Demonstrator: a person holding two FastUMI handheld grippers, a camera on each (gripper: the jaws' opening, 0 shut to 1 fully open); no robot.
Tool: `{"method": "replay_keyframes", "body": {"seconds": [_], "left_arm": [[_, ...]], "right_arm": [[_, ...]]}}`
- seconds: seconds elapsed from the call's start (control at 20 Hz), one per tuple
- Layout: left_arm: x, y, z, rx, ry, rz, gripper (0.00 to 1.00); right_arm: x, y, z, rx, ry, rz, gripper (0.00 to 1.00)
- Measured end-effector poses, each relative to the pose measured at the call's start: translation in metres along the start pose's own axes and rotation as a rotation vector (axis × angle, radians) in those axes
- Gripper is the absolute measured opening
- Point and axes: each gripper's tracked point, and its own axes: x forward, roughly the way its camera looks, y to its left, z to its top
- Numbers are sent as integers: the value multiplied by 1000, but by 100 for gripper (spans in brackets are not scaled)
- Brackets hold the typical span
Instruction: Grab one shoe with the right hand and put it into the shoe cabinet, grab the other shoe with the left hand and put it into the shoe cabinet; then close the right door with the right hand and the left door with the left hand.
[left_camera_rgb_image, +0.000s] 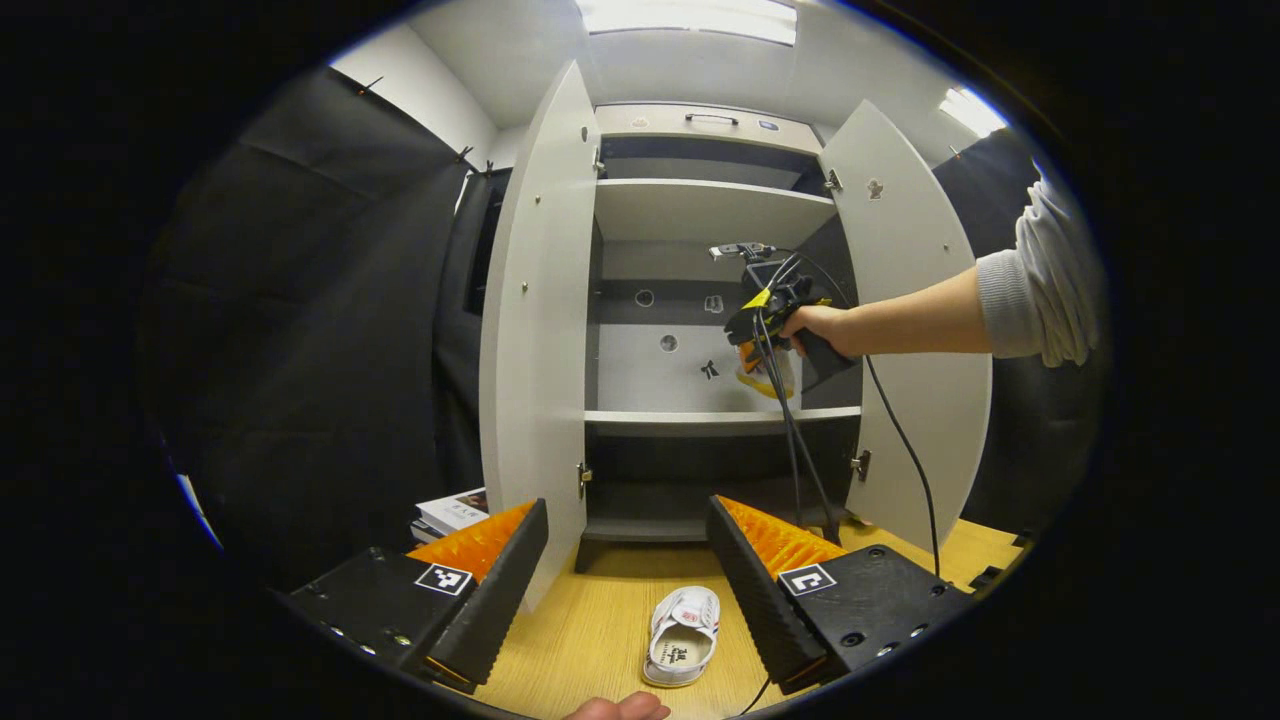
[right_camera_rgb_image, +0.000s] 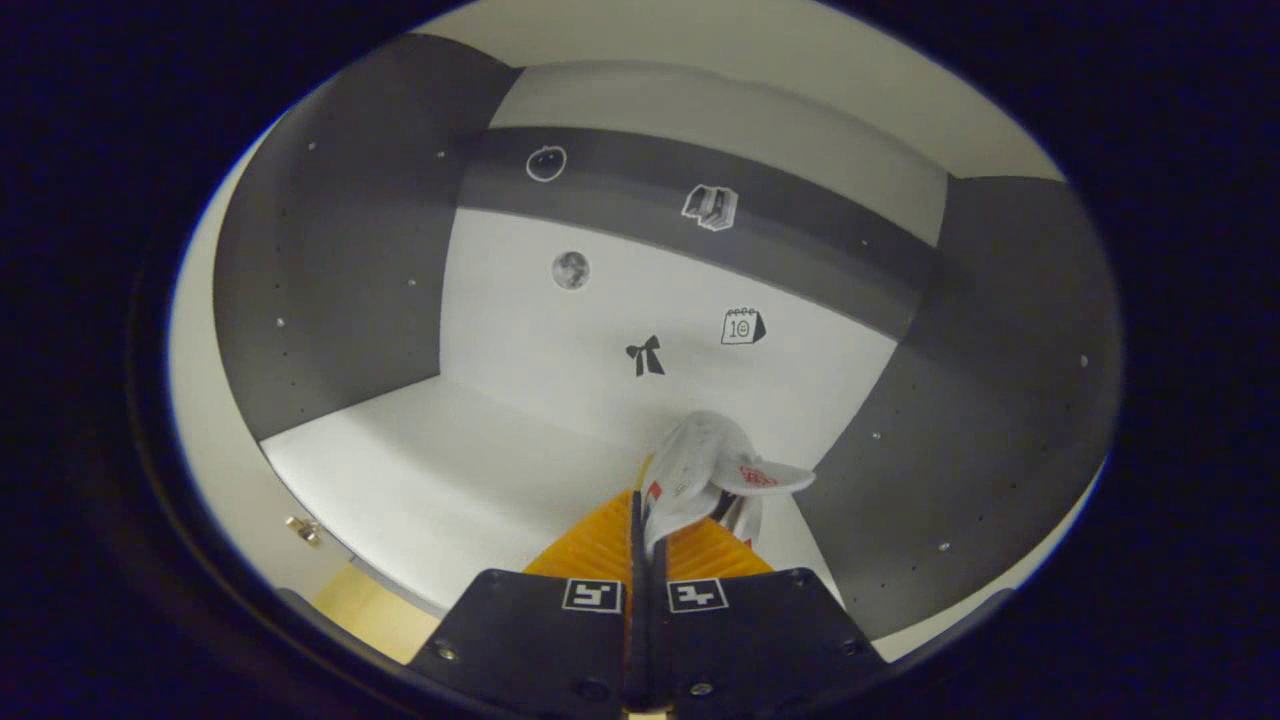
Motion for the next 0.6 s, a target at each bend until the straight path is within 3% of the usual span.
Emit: {"method": "replay_keyframes", "body": {"seconds": [0.25, 0.6], "left_arm": [[5, 12, -4, -3, 10, 31, 95], [7, 14, -5, -2, 14, 33, 95]], "right_arm": [[22, 14, -22, -71, 144, 58, 4], [33, 18, -29, -70, 193, 26, 8]]}}
